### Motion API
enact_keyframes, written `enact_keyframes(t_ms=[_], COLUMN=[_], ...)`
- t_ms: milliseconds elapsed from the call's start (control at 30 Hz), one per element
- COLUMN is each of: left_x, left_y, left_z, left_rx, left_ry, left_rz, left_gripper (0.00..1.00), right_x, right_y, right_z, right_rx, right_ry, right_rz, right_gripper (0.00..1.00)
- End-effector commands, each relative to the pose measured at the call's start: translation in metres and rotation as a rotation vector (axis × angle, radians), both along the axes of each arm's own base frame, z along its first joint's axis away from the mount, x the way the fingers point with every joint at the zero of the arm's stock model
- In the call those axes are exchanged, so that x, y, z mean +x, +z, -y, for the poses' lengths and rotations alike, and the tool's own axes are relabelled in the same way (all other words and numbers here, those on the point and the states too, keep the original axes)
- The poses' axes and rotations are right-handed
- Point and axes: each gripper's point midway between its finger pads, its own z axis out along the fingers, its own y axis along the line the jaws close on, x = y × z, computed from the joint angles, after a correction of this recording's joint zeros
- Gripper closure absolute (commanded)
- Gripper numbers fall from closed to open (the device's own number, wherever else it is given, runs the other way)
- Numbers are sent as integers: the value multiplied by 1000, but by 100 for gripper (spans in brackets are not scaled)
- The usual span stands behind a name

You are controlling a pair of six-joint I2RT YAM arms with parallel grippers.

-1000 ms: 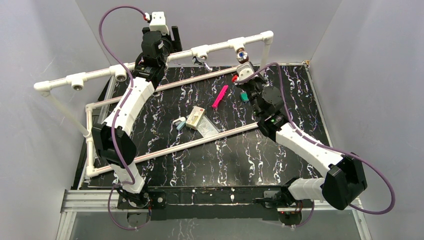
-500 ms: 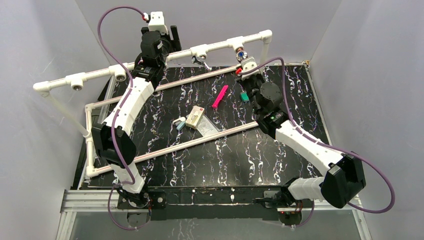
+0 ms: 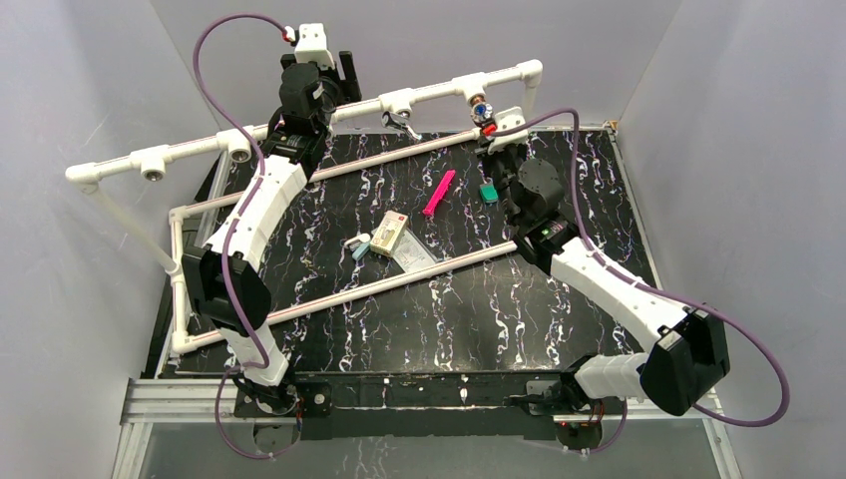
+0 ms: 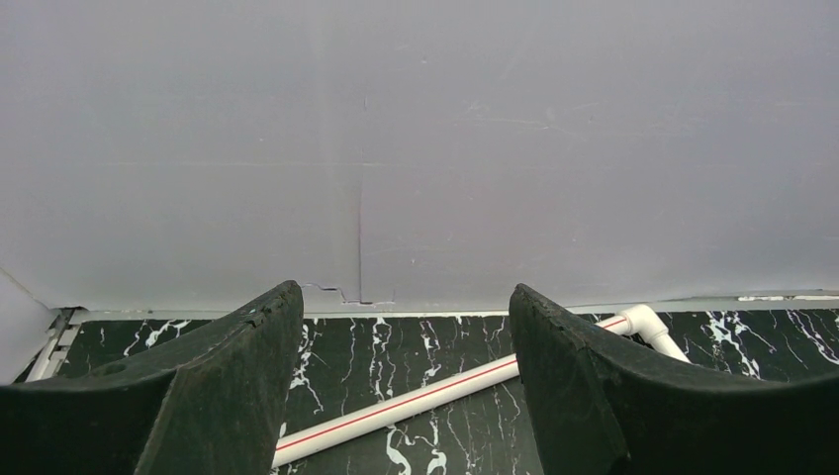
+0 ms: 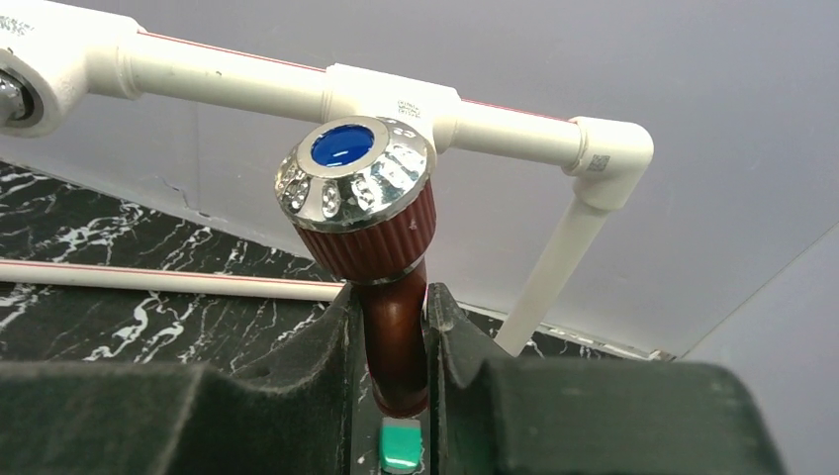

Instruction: Install the water faucets

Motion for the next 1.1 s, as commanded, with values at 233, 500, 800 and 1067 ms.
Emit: enact_keyframes(t_ms=[233, 500, 800, 1067], left_x=[-22, -23, -23, -24], left_y=[-74, -75, -76, -77], left_z=[9, 9, 8, 8], left_rx=[78, 79, 81, 79], left_ry=[-40, -41, -38, -40], left_rz=[-245, -248, -251, -253], left_gripper=[27, 27, 27, 26], right_x=[0, 1, 3, 6], right_y=[67, 75, 79, 69], right_z=[16, 26, 40, 48], right_rx=[506, 643, 849, 1050], right_ry=[55, 71, 79, 84], right_rz=[34, 2, -55, -132], right_gripper=[99, 99, 99, 99])
